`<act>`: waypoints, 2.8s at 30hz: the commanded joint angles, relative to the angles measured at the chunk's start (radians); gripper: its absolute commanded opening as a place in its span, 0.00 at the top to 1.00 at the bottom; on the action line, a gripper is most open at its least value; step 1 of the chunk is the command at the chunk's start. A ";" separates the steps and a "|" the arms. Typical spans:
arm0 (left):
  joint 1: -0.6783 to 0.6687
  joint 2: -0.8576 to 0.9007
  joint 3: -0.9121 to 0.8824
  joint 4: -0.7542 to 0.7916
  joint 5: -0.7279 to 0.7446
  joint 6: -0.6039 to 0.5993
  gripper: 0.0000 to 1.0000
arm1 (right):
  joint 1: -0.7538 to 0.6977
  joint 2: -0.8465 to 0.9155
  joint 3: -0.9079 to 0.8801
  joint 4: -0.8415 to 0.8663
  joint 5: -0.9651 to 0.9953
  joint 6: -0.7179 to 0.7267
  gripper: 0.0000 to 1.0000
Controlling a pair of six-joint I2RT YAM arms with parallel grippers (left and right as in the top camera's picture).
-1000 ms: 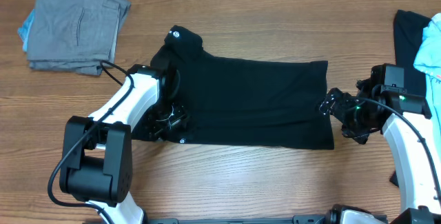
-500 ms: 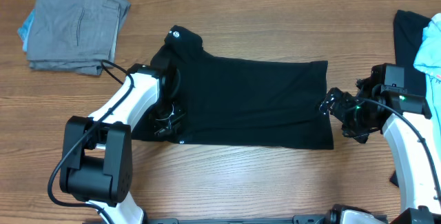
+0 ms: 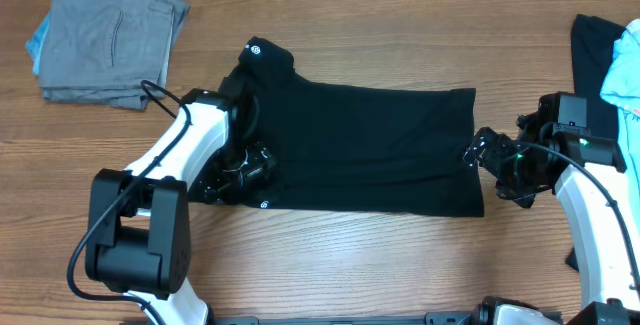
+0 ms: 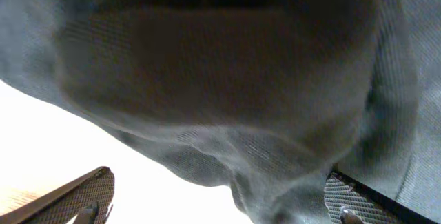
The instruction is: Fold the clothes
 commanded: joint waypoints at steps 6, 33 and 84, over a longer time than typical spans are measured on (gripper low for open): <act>0.014 0.023 -0.003 0.100 0.026 0.013 0.04 | -0.002 -0.007 0.017 -0.002 -0.002 -0.012 0.00; 0.016 0.024 -0.003 0.263 0.026 0.039 0.77 | -0.001 -0.007 0.016 0.008 0.003 -0.015 0.00; -0.088 -0.002 -0.005 0.074 0.187 0.195 0.01 | -0.001 -0.003 -0.018 0.037 0.002 -0.018 0.00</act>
